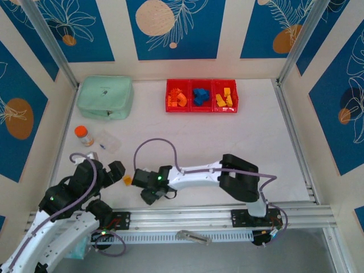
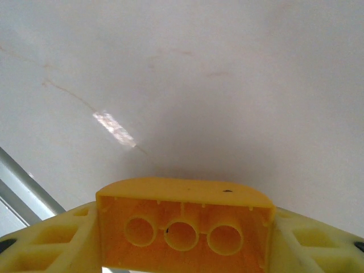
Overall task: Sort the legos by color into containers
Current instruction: Pick up the lego from the bottom-center of the table, then place the lego in the container.
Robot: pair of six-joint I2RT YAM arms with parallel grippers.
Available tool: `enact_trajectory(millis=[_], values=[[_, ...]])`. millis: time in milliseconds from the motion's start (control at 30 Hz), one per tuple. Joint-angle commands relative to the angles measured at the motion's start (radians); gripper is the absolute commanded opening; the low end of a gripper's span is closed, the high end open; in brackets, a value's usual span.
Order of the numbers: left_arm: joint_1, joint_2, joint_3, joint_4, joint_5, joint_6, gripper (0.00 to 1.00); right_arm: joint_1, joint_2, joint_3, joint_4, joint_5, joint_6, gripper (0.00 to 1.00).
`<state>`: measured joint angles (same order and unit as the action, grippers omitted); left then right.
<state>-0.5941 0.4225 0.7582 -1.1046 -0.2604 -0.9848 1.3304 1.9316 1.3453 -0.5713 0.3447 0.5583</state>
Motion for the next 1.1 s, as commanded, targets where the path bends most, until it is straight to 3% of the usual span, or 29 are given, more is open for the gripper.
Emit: enact_trajectory(millis=[0, 133, 300, 400, 567, 700, 833, 967, 1067], values=[[-0.009, 0.057, 0.004, 0.114, 0.059, 0.042, 0.99, -0.099, -0.149, -0.046, -0.025, 0.027, 0.009, 0.54], [-0.009, 0.171, -0.003, 0.28, 0.14, 0.098, 0.99, -0.291, -0.246, -0.087, -0.042, 0.056, -0.013, 0.54], [-0.009, 0.384, 0.011, 0.507, 0.256, 0.179, 0.99, -0.622, -0.285, -0.077, 0.022, 0.055, -0.097, 0.56], [-0.009, 0.512, 0.033, 0.624, 0.31, 0.222, 0.99, -0.808, -0.238, -0.009, 0.079, 0.056, -0.151, 0.57], [-0.009, 0.695, 0.099, 0.743, 0.351, 0.263, 0.99, -1.024, -0.06, 0.2, 0.096, 0.052, -0.201, 0.57], [-0.007, 0.785, 0.129, 0.809, 0.354, 0.276, 0.99, -1.117, 0.094, 0.381, 0.095, 0.033, -0.221, 0.58], [-0.003, 0.847, 0.167, 0.821, 0.361, 0.29, 0.99, -1.148, 0.248, 0.579, 0.057, 0.04, -0.259, 0.61], [0.007, 0.866, 0.186, 0.821, 0.367, 0.289, 0.99, -1.166, 0.382, 0.802, -0.041, 0.026, -0.27, 0.78], [0.01, 0.844, 0.183, 0.81, 0.364, 0.288, 0.99, -1.158, 0.372, 0.833, -0.067, 0.023, -0.279, 0.86]])
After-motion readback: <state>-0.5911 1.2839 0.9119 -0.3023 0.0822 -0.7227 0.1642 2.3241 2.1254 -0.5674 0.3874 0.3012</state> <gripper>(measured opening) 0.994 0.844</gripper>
